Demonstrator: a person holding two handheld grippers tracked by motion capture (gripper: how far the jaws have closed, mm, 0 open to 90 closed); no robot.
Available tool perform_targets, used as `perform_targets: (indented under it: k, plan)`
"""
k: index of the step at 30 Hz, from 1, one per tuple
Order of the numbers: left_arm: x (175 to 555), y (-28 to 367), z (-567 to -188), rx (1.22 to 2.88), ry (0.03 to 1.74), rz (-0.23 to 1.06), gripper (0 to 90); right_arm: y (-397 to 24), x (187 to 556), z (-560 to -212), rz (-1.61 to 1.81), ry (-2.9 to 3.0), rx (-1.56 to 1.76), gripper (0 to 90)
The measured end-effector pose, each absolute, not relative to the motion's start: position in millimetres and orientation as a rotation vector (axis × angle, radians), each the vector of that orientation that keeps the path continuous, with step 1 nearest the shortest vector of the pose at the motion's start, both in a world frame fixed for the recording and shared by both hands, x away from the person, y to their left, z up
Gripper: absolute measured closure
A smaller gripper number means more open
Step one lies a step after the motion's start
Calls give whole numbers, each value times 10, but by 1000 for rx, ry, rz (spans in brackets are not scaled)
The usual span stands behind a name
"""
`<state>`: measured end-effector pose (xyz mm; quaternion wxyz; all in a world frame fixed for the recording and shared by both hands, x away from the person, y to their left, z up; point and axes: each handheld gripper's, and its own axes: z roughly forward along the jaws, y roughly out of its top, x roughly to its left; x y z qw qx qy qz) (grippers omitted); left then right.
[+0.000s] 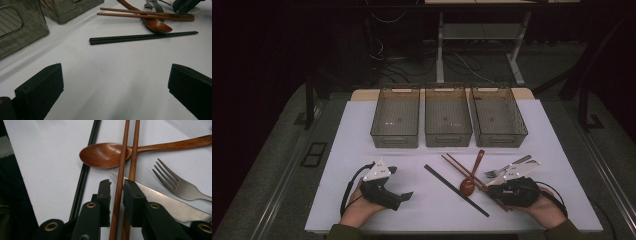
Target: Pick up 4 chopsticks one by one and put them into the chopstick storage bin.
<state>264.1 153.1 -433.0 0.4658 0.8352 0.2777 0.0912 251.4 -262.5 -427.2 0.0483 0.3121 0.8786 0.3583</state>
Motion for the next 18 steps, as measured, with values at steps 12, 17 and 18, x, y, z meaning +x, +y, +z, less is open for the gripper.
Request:
perform_targets:
  k: [12,17,18]
  plan:
    - [2639,1523,-4332,2054,678,219,0,-2548,2511,-4326,1029,2699,915,768]
    - [2640,1522,-4330,2052,676,217,0,-2508,2516,-4355,1000,2701,894,779]
    - [2641,1523,-4330,2052,674,218,0,-2495,2517,-4359,989,2704,890,780]
